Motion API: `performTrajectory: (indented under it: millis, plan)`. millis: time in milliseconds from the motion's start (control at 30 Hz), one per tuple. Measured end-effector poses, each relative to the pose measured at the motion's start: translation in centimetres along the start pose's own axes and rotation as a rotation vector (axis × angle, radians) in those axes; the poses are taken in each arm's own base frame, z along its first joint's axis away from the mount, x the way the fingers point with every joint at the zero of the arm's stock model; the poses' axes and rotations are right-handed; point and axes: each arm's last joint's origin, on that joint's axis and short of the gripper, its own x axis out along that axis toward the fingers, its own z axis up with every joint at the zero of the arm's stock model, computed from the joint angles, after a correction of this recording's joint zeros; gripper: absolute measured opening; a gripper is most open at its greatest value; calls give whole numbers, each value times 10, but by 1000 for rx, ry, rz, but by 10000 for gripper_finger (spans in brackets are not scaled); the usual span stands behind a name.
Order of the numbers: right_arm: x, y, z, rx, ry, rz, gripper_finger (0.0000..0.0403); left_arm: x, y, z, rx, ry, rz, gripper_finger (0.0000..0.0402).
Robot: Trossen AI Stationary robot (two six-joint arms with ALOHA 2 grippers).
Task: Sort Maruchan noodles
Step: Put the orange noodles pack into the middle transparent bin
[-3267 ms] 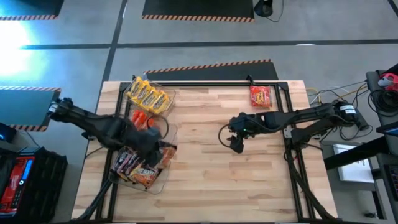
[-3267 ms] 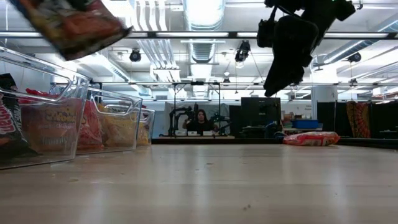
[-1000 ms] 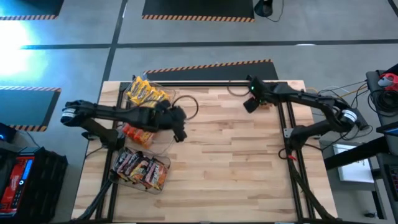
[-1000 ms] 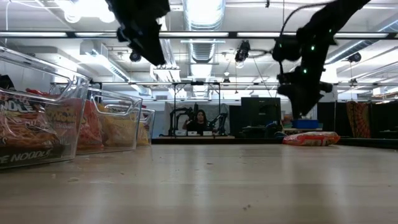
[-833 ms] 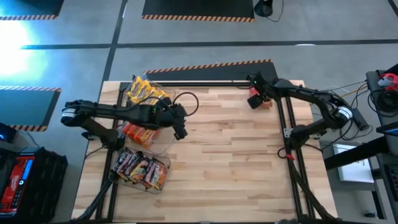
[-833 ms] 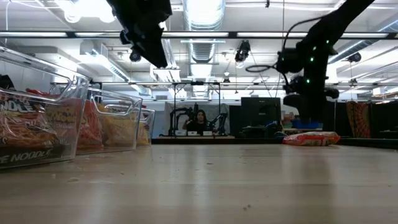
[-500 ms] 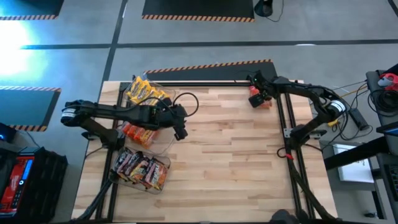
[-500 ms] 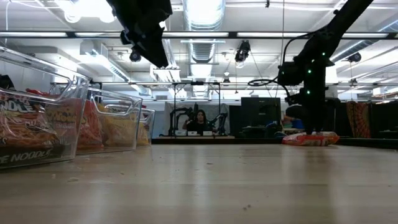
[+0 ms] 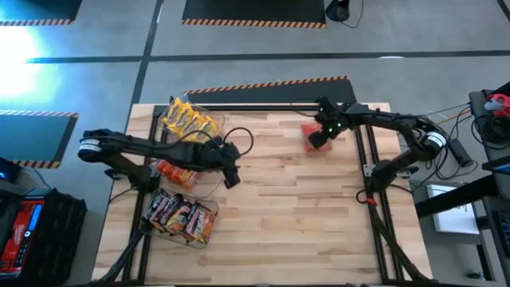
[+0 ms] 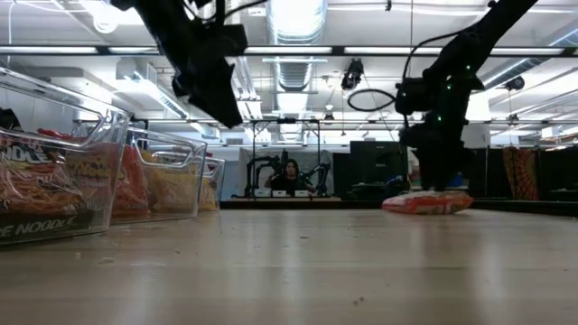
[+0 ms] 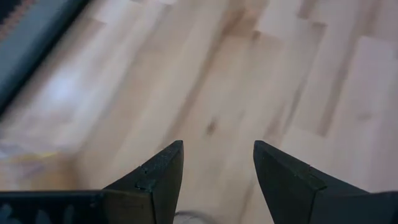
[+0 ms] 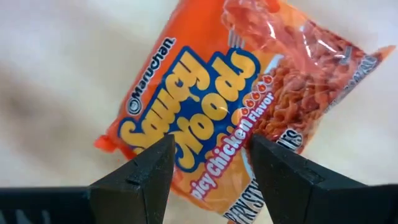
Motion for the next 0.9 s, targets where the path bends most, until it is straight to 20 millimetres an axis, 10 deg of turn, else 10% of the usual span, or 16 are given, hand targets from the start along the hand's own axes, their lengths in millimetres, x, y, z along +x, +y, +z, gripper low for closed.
performTrajectory:
  millis: [467, 900]
  plan:
    - [-24, 108, -26, -250, -79, 474, 198, 31, -7, -25, -56, -149, -182, 178]
    - [-29, 146, -64, -323, -142, 319, 198, 33, -11, -24, -33, -278, -273, 178]
